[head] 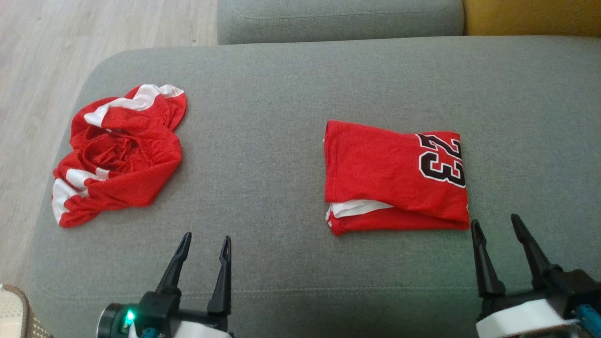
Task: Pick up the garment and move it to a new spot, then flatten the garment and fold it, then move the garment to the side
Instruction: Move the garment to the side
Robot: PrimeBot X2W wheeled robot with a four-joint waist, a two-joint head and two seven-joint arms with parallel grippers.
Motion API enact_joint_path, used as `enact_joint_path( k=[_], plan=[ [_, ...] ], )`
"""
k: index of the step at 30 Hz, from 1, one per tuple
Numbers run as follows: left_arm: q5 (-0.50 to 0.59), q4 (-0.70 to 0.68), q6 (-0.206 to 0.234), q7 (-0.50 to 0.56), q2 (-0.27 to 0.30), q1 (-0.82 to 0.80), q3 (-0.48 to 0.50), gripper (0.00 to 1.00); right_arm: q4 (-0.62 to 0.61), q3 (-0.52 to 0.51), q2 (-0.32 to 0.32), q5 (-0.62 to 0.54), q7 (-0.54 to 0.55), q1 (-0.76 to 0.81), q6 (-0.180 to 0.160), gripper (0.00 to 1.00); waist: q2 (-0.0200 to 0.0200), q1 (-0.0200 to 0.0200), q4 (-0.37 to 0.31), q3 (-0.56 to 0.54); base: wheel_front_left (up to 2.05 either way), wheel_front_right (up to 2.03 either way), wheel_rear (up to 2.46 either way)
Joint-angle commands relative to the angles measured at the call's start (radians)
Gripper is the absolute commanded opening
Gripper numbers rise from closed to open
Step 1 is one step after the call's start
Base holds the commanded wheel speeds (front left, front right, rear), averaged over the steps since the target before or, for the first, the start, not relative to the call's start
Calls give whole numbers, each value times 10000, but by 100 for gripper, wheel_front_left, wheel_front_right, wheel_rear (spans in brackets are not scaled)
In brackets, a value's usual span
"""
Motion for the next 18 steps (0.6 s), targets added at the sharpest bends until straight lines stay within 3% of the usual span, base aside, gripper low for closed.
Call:
enact_joint_path(
  k=[1, 12, 18],
  plan=[
    [129, -272, 55, -120, -66, -273, 381, 100, -209, 294, -88, 108, -92, -165, -2, 100, 0, 0, 1, -24, 0, 0, 0],
    [231, -186, 43, -120, -66, -309, 295, 100, -151, 277, -80, 346, -93, -337, -2, 100, 0, 0, 72, 120, 0, 0, 0],
    [233, -113, -46, -120, -66, -599, 113, 100, 1718, 184, -79, 1608, -93, -1569, -2, 100, 0, 0, 187, 592, 0, 0, 0]
  ],
)
